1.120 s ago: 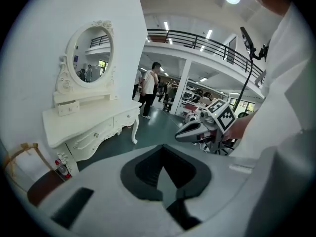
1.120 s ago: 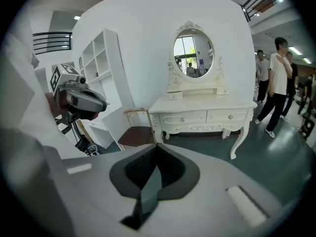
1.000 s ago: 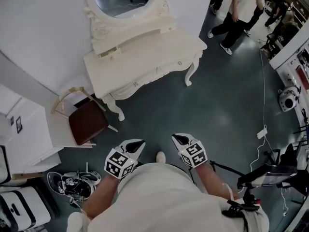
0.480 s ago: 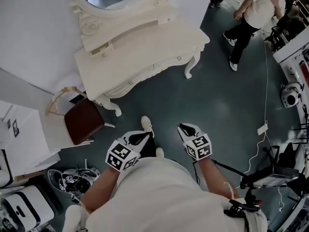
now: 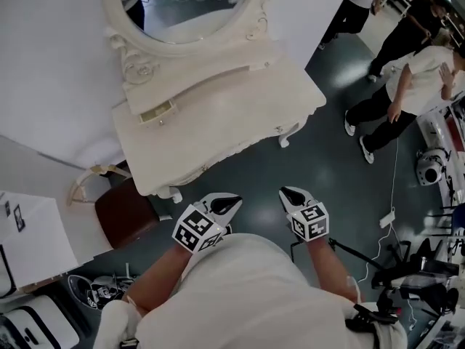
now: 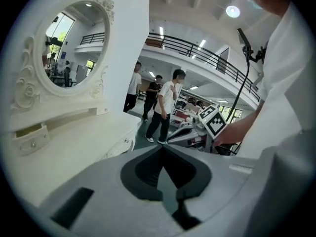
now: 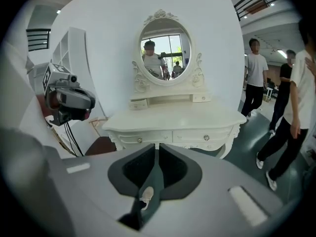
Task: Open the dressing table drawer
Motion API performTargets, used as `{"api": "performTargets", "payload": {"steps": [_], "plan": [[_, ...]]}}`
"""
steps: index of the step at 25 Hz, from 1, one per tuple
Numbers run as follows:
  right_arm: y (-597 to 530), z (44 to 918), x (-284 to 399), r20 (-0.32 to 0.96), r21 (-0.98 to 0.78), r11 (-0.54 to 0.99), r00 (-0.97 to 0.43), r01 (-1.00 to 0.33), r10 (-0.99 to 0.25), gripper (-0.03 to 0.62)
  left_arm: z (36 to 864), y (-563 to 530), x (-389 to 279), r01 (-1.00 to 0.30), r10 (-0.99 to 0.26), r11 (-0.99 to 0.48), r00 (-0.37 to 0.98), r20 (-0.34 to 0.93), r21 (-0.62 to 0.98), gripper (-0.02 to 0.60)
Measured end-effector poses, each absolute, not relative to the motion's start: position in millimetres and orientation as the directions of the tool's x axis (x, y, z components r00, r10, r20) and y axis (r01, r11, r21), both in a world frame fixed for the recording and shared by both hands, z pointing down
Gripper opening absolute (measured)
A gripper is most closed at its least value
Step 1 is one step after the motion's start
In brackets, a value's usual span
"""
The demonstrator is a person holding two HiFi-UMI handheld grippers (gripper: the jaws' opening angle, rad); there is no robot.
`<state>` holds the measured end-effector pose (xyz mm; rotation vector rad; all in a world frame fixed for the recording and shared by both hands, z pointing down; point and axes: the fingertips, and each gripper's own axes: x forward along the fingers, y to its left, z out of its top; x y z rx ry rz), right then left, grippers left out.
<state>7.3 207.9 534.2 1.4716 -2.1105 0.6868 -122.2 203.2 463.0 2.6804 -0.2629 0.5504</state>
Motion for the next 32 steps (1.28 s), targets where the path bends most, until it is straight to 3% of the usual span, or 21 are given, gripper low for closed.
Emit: {"api": "performTargets", "payload": {"steps": [4, 16, 32], "plan": [[150, 536, 3, 0.637, -0.133, 0.294, -0.309, -0.947, -0.707, 0.028, 470, 154, -134, -0.263, -0.097, -0.890, 0.907, 0.410, 0.372, 0.002], [-11, 555, 39, 0.651, -0.114, 0.330, -0.322, -0.937, -0.688, 0.029, 480, 40, -168, -0.470, -0.290, -0.803, 0.845, 0.448, 0.367, 0.003], [-254, 613, 181, 0.690, -0.086, 0.392, -0.339, -0.916, -0.640, 0.072, 461, -108, -58, -0.684, -0.487, -0.661, 0.705, 0.516, 0.310, 0.002]]}}
